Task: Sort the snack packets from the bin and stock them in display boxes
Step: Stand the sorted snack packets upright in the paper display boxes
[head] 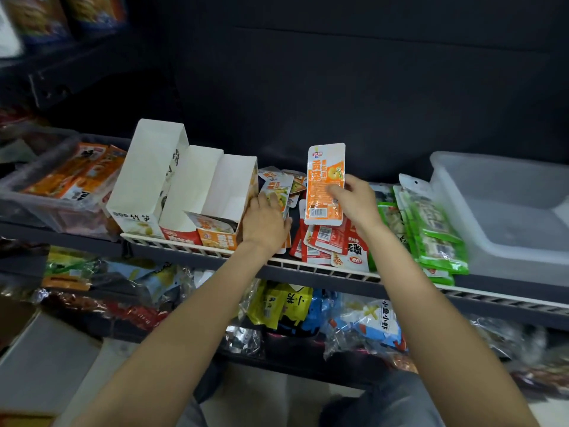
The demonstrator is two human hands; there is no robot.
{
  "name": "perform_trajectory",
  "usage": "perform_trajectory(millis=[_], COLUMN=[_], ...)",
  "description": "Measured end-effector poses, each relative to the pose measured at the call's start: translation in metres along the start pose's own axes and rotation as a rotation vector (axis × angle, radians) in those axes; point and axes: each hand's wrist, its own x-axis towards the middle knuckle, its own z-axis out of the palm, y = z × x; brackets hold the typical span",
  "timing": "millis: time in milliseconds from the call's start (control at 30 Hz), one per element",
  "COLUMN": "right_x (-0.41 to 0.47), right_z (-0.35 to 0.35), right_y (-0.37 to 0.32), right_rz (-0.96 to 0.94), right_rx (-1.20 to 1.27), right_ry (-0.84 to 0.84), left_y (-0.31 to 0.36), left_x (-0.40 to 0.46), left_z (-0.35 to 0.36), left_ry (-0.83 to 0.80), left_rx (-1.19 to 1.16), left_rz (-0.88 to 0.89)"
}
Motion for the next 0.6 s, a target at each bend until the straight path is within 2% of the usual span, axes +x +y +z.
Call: perform_trajectory(millis=[167,267,367,467,600], right_x=[0.001,0.006,0.013,0.014,0.012], right_z=[-0.013,-0.021,-0.024,-0.022,-0.021], right_y=[0.009,0.012,0.011,0.007,0.005], right_rz=[-0.002,0.041,0.076,0.074,0.017], right_rx=[-0.01,0.009,0.048,0.051,-0.227], right_ry=[0.025,0.038,0.06,0.005,-0.085], left_y=[0.01,0.009,0.005,0.005,0.006], left_x=[0.027,0.032,0.034,0.039,0.051], left_z=[0.001,0.008,0.013,0.009,0.003], left_ry=[-0.019,-0.048,0.035,0.013,-0.079], left_rx=[0.035,0.025,-0.007,-0.026,-0.125], left_rz=[0.068,0.051,0.024,0.005,-0.025])
